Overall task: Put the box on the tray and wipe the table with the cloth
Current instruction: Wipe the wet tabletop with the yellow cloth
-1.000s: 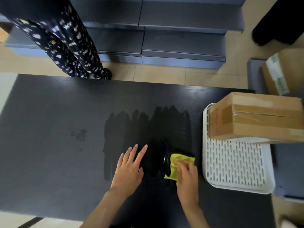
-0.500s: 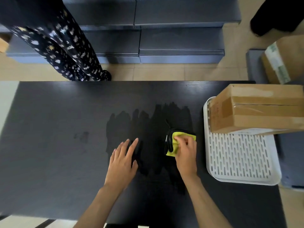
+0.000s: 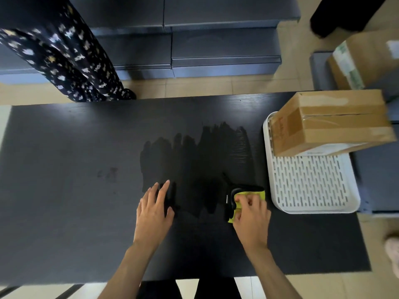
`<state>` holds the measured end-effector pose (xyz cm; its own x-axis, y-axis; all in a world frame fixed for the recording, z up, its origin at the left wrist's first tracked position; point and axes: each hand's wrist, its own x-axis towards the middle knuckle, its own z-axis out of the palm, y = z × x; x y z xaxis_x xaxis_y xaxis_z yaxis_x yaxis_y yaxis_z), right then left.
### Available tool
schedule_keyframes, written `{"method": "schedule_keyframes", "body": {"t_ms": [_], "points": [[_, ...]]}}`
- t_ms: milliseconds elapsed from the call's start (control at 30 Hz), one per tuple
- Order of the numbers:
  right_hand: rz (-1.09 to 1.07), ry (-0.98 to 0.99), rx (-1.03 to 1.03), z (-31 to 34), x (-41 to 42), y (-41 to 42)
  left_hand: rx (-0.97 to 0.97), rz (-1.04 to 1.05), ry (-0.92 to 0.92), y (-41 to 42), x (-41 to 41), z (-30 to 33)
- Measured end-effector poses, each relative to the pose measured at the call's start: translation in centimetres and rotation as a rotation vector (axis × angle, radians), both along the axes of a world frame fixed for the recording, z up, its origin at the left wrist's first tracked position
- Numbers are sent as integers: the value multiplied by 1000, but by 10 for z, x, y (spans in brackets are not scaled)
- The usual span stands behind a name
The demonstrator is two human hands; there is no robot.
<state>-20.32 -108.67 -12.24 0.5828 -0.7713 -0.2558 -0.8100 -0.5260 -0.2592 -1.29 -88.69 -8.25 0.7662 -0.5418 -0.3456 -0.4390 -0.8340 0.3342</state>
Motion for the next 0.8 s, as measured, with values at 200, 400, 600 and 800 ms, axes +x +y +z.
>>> {"method": "schedule_keyframes", "body": {"t_ms": [200, 400, 600, 800], "points": [[-84, 106, 15, 7, -4, 20, 25, -43, -38, 41, 19, -4], [-4, 58, 15, 8, 27, 81, 68, -12, -29, 115, 45, -7], [187, 28, 73, 7, 110, 178, 123, 113, -15, 180, 65, -10], [368, -24, 141, 13, 180, 253, 119, 166, 41, 196, 72, -11]]}}
